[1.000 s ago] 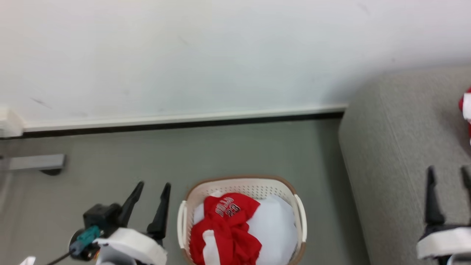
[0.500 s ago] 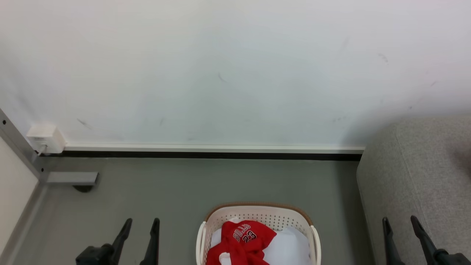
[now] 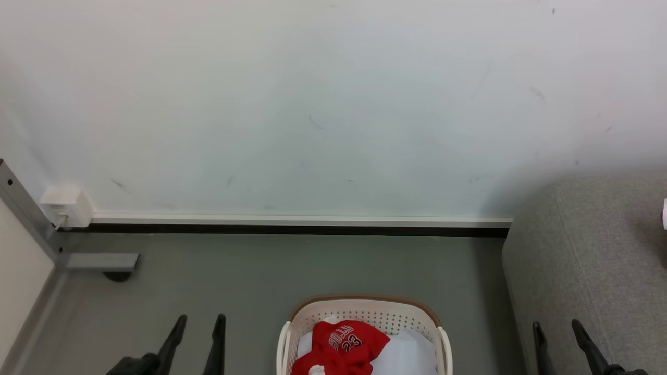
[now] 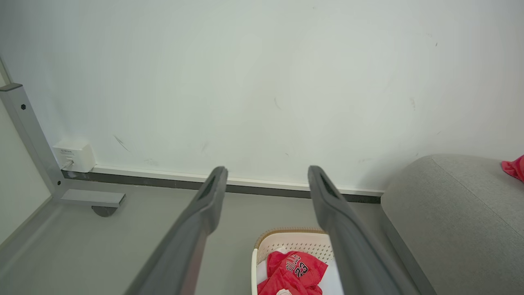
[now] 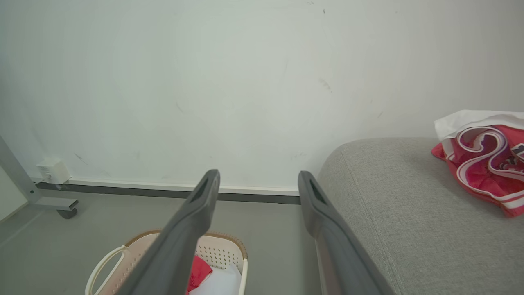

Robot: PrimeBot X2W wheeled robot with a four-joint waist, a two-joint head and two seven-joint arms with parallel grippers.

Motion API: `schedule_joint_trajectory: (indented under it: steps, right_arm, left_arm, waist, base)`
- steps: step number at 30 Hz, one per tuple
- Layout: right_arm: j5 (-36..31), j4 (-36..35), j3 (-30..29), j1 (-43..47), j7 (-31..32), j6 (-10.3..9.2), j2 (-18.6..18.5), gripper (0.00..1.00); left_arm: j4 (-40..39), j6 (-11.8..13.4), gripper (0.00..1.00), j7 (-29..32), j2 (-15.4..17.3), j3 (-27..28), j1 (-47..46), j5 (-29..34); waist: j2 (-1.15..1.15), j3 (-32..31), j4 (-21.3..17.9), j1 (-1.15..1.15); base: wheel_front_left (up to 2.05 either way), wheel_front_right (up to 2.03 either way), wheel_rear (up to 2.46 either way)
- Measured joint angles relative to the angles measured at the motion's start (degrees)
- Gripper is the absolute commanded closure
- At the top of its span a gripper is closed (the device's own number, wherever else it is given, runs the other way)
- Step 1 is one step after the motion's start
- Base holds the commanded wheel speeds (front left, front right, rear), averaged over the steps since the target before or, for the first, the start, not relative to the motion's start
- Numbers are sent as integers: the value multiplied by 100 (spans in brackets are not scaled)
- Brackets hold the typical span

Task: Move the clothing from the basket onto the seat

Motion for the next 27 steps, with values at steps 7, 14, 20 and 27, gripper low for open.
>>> schedule_joint_trajectory:
  steps: [7,14,20,27]
  right_arm:
    - [-1,33,48,-3,0,-1,0,0]
    - [-3,15,92,-30,0,-1,1,0]
    - [-37,-65,144,-121,0,-1,1,0]
    - [-55,-342,241,-339,-1,-1,0,0]
  left_arm:
    - [80,-135,0,0,-124,190,45,177]
    - [115,-196,0,0,-187,328,37,303]
    - [197,-238,0,0,-200,374,-68,372]
    - [739,-261,0,0,-137,30,-694,500]
  waist:
    - [0,-7,-95,0]
    - [-1,41,-199,1]
    - [-1,117,-364,1]
    - [0,424,-618,1]
  base:
    - [0,0,0]
    - [0,0,0]
    - [0,0,0]
    - [0,0,0]
